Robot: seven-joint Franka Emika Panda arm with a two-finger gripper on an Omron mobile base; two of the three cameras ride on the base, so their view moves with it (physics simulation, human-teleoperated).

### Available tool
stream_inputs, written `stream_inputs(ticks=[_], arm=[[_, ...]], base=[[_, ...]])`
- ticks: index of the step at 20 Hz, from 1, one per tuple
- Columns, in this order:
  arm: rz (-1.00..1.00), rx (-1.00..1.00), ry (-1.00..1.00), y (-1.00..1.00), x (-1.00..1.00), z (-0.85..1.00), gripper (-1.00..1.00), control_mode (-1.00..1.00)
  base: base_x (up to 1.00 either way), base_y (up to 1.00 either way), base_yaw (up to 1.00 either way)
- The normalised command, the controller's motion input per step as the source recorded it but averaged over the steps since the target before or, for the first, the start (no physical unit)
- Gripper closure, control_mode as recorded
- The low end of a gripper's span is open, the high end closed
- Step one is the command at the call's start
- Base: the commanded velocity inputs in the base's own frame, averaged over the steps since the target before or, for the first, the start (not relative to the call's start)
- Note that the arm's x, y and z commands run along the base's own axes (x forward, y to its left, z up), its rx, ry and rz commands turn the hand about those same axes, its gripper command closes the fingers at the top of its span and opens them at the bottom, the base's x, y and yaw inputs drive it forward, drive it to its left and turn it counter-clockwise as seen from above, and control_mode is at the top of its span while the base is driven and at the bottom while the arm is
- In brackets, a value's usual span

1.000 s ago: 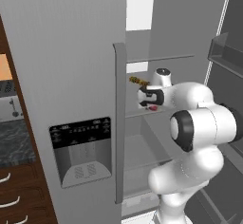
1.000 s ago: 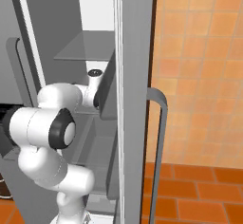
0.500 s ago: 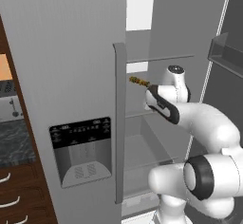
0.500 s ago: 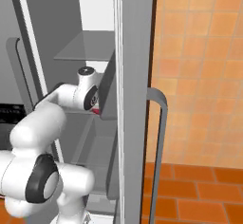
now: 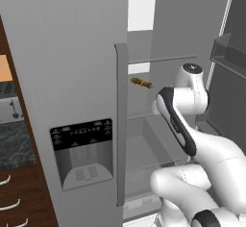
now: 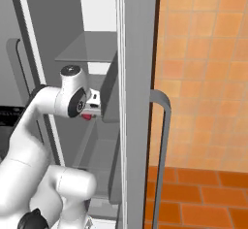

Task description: Take the strawberry from the fridge and place it on top of the pancake, located on the dining counter.

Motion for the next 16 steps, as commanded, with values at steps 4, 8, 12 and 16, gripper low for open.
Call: stream_inputs(ticks=[4,8,12,16], arm=[[-0.08,0.00,0.00,0.13,-0.81,0.26,1.00,-1.00],[-0.16,0.00,0.00,0.00,-0.67,0.00,1.00,-1.00],[-0.03,0.00,0.00,0.00,-0.48,0.00,1.00,-1.00],[0.00,0.00,0.00,0.00,-0.58,0.00,1.00,-1.00]], base=[[0.00,0.00,0.00],[0.00,0.00,0.00],[0.00,0.00,0.00],[0.00,0.00,0.00]])
